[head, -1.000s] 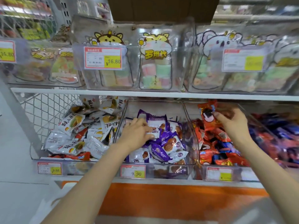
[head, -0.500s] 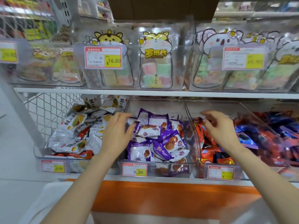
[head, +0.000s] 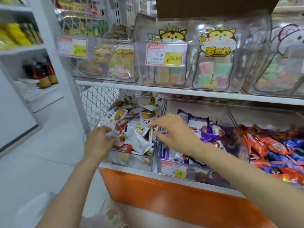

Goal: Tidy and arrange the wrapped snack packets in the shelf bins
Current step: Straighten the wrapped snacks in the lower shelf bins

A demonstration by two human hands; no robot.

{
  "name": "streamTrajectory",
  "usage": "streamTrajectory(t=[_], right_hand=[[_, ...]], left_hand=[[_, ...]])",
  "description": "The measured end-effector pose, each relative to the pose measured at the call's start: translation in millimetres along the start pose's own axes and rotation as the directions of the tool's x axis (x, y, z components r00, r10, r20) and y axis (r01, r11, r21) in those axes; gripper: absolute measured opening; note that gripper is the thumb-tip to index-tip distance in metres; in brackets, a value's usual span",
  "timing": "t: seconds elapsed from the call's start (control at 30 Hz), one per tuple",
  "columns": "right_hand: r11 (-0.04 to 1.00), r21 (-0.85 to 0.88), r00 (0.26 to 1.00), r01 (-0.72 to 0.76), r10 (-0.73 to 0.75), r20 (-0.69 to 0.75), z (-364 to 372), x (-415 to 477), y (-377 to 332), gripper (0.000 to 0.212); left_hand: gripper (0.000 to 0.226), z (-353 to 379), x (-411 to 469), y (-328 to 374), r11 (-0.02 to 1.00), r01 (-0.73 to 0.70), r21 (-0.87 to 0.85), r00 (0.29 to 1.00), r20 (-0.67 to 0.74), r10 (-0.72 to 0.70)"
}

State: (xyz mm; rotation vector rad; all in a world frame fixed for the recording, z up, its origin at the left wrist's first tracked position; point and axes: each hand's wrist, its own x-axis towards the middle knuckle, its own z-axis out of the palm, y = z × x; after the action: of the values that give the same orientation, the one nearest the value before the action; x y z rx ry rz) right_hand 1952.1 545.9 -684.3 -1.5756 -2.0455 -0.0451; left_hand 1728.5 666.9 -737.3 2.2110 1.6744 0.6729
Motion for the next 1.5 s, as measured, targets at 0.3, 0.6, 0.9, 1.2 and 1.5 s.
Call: streamTrajectory(t=[0.3, 0.6, 0.9, 1.2, 1.5], right_hand=[[0.897, -0.436, 0.803, 0.074, 0.205, 0.559, 64, 87, -8, 0.063], [0.967, 0.018, 0.943, -0.256, 0.245, 0.225, 33, 99, 3, 0.038], [0.849, 0.139, 0.713, -0.509, 0.507, -0.485, 25, 87, 52, 0.036], [0.907, 0.002, 0.903, -0.421, 0.419, 0.096, 34, 115, 69, 0.042], [0.934, 0.292, 0.963, -0.205, 0.139, 0.231, 37, 100, 8, 0.029]], left_hand=[[0.052, -1, 6, -17, 0.992, -0.108, 0.067, 0.97, 0.224, 0.091], [0.013, -8, 24, -10, 0.981, -0.139, -0.134, 0.99, 0.017, 0.142], [0.013, -20, 29, 0, 0.96, -0.148, -0.236, 0.981, -0.155, 0.114], [0.01, -17, 32, 5, 0.888, -0.063, -0.455, 0.997, -0.072, 0.034], [0.007, -16, 28, 26, 0.664, 0.006, -0.748, 0.999, 0.026, 0.021]])
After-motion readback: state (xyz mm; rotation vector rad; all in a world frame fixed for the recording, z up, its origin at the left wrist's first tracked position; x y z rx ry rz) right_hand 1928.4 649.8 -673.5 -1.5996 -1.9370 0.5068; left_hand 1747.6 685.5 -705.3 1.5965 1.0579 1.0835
